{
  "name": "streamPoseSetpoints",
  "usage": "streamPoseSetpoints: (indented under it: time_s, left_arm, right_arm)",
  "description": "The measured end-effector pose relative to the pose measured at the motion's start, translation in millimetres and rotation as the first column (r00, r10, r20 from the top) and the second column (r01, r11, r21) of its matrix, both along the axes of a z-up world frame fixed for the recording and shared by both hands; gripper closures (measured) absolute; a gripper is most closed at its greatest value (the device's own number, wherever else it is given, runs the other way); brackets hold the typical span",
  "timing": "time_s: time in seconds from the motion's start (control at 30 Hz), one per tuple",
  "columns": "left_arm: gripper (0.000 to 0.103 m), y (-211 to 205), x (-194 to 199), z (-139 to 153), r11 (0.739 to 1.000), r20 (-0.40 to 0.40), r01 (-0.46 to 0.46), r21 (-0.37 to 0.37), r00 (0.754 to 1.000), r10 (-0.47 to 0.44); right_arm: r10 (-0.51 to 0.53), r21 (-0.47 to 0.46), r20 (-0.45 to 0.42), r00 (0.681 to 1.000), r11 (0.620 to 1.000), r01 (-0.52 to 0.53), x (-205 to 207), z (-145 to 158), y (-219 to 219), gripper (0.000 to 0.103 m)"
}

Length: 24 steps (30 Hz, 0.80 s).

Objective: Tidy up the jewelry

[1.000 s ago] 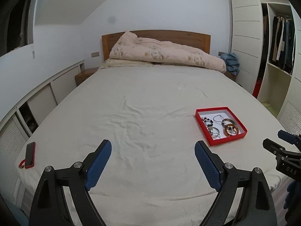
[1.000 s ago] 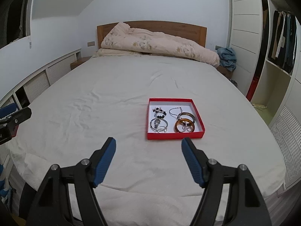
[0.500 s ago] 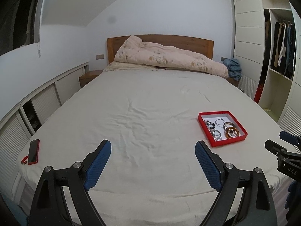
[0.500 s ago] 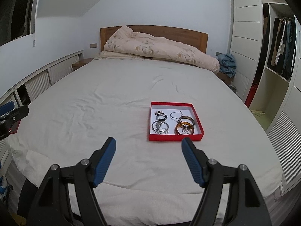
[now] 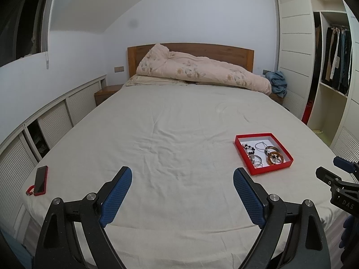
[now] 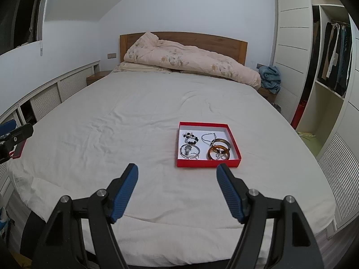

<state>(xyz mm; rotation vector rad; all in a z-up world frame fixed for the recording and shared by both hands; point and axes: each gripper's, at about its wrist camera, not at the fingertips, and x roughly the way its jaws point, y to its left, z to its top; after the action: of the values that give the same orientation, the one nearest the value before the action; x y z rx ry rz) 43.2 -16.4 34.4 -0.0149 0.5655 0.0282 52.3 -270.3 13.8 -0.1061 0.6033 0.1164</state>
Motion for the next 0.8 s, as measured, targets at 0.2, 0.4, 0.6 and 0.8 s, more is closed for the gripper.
streamPoseSetpoints:
  time_s: [0.2, 0.4, 0.6, 0.8]
  left_arm:
    - [0.011, -0.9, -4.9, 2.6, 1.000, 0.011, 0.005, -0.004, 1.000, -0.005]
    - [0.011, -0.9, -9.1, 4.4, 1.000, 0.019, 0.005, -0.006, 1.000, -0.005]
    - [0.011, -2.4, -13.3, 5.5, 1.000, 0.030, 0.002, -0.006, 1.000, -0.002]
    - [0.011, -3.7, -15.0, 4.9, 1.000, 0.033, 0.005, -0.005, 0.999, -0.005]
  right_arm:
    - [-0.006, -0.006, 0.016, 1.000, 1.000, 0.006, -10.1, 5.6, -1.8, 0.032]
    - [-0.001, -0.011, 0.021, 1.000, 1.000, 0.001, -16.3, 8.9, -0.1, 0.032]
    - [0.003, -0.014, 0.025, 1.000, 1.000, -0.003, -13.6, 11.4, -0.1, 0.032]
    - [0.005, -0.016, 0.022, 1.000, 1.000, -0.004, -13.0, 10.9, 1.5, 0.032]
